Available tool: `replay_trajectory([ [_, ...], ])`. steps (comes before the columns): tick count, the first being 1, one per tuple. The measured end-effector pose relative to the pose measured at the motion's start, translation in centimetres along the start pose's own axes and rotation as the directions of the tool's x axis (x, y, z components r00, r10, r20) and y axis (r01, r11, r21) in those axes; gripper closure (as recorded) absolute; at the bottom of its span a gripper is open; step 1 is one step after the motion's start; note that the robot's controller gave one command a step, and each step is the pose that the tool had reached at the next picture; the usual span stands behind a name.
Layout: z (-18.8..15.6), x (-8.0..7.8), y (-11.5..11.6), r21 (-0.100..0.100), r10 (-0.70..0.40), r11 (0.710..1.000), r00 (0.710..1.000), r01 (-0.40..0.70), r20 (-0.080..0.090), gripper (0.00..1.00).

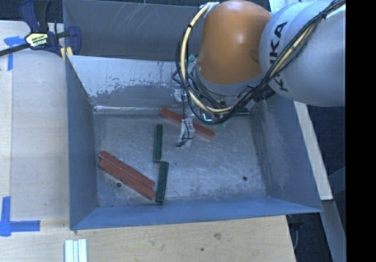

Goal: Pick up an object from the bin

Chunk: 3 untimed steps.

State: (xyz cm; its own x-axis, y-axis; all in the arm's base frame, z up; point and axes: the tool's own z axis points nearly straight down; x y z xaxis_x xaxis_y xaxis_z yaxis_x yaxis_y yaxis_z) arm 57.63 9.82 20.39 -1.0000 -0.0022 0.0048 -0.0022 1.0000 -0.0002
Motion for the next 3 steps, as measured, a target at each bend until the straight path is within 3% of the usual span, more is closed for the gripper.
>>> replay_trajectory([
  [1, 13.5, -3.3, -5.4, -0.002, 0.071, 0.997, 0.997, -0.071, 0.012, 0.0],
  [2, 13.1, -3.3, -5.3, -0.002, 0.069, 0.998, 0.998, -0.069, 0.012, 1.0],
  [3, -1.8, -2.2, -7.5, -0.001, 0.074, 0.997, 0.997, -0.074, 0.017, 1.0],
])
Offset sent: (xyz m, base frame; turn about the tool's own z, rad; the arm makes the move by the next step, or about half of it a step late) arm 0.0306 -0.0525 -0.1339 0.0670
